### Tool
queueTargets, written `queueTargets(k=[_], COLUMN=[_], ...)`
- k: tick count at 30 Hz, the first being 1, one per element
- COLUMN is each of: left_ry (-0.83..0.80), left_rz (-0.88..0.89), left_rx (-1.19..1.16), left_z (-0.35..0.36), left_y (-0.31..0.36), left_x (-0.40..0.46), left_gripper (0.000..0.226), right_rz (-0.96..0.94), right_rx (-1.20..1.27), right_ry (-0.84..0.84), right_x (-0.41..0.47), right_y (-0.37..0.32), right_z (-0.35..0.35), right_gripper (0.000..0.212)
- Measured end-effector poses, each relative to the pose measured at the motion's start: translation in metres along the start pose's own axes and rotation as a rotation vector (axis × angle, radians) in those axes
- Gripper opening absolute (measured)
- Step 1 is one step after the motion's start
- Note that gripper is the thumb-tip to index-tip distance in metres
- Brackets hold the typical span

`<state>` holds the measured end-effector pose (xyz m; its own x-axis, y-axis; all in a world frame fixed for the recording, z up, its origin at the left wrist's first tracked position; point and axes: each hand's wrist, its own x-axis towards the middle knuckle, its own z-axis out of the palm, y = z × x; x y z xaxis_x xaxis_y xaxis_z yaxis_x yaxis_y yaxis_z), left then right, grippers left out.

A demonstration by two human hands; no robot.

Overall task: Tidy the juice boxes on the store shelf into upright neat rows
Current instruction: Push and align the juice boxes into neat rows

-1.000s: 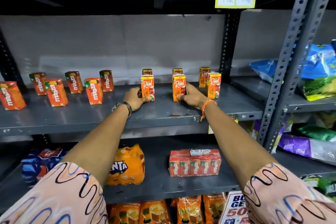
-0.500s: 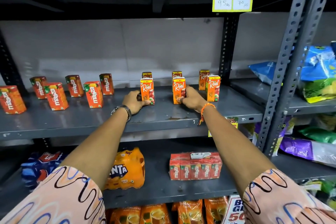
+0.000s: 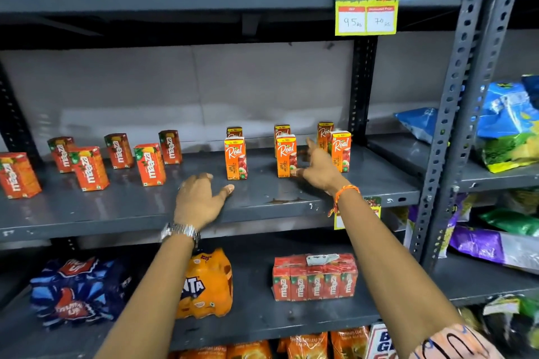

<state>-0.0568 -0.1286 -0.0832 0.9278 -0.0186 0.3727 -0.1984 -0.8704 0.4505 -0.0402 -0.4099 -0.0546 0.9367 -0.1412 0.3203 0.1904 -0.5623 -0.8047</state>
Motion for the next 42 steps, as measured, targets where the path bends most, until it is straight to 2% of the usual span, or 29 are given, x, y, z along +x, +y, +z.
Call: queueTargets(k=[2,4,5,7,8,10,12,14,19,24,26,28,29,31,32,33,34,36,37,39,42], left_ry=[0.069,0.125,0.157,0.185,0.189,0.198,0.188,0.186,0.181,0.175,0.173,0.175,0.175,0.173,0.173,0.172,0.169,0.162,0.160,0.158,0.160], left_rz=[0.065,0.128,0.150,0.168,0.171,0.172,0.169,0.166,0.150,0.136,0.140,0.143,0.141,0.139,0.138,0.136,0.136,0.139,0.142,0.146,0.148], left_rx=[0.099,0.230,0.281,0.327,0.331,0.338,0.349,0.346,0.339,0.350,0.352,0.348,0.347,0.347,0.349,0.353,0.358,0.368,0.371,0.362,0.356], left_z=[0.009,0.019,0.023,0.027,0.028,0.029,0.029,0.030,0.028,0.028,0.028,0.027,0.027,0.027,0.027,0.027,0.026,0.025,0.024,0.024,0.024], left_y=[0.000,0.001,0.000,-0.002,-0.002,-0.003,-0.002,-0.002,-0.001,-0.001,-0.001,-0.001,-0.001,0.000,0.000,0.000,0.000,0.000,0.000,-0.001,-0.001], left_x=[-0.030,-0.053,-0.059,-0.063,-0.063,-0.061,-0.061,-0.062,-0.063,-0.063,-0.063,-0.064,-0.063,-0.063,-0.063,-0.064,-0.064,-0.065,-0.065,-0.065,-0.065], left_gripper=[0.069,0.074,0.074,0.075,0.076,0.077,0.079,0.079,0.081,0.082,0.082,0.083,0.084,0.084,0.085,0.085,0.085,0.087,0.087,0.087,0.086], right_rz=[-0.005,-0.012,-0.005,0.070,0.149,0.306,0.374,0.364,0.363,0.344,0.371,0.369,0.314,0.105,0.017,-0.011,0.011,0.125,0.166,0.167,0.113], right_rx=[0.123,0.143,0.098,-0.004,-0.052,-0.160,-0.211,-0.187,-0.127,-0.133,-0.126,-0.142,-0.171,-0.180,-0.147,-0.087,-0.026,0.011,-0.044,-0.142,-0.163], right_ry=[0.200,0.537,0.678,0.808,0.790,0.646,0.509,0.445,0.422,0.409,0.380,0.435,0.531,0.764,0.801,0.740,0.597,0.225,0.110,0.068,0.078], right_x=[-0.011,-0.021,-0.025,-0.025,-0.022,-0.013,-0.003,0.005,0.012,0.009,0.006,-0.002,-0.008,-0.019,-0.023,-0.022,-0.020,-0.014,-0.010,-0.004,0.003], right_y=[0.001,0.001,0.002,0.004,0.007,0.010,0.015,0.022,0.031,0.032,0.027,0.018,0.013,0.004,-0.001,-0.006,-0.010,-0.013,-0.013,-0.010,-0.008], right_z=[-0.004,-0.011,-0.016,-0.027,-0.032,-0.039,-0.042,-0.043,-0.042,-0.043,-0.045,-0.045,-0.044,-0.032,-0.024,-0.017,-0.009,0.005,0.010,0.015,0.018], right_gripper=[0.082,0.056,0.050,0.062,0.074,0.096,0.106,0.100,0.068,0.062,0.071,0.088,0.091,0.081,0.073,0.067,0.065,0.076,0.081,0.076,0.055])
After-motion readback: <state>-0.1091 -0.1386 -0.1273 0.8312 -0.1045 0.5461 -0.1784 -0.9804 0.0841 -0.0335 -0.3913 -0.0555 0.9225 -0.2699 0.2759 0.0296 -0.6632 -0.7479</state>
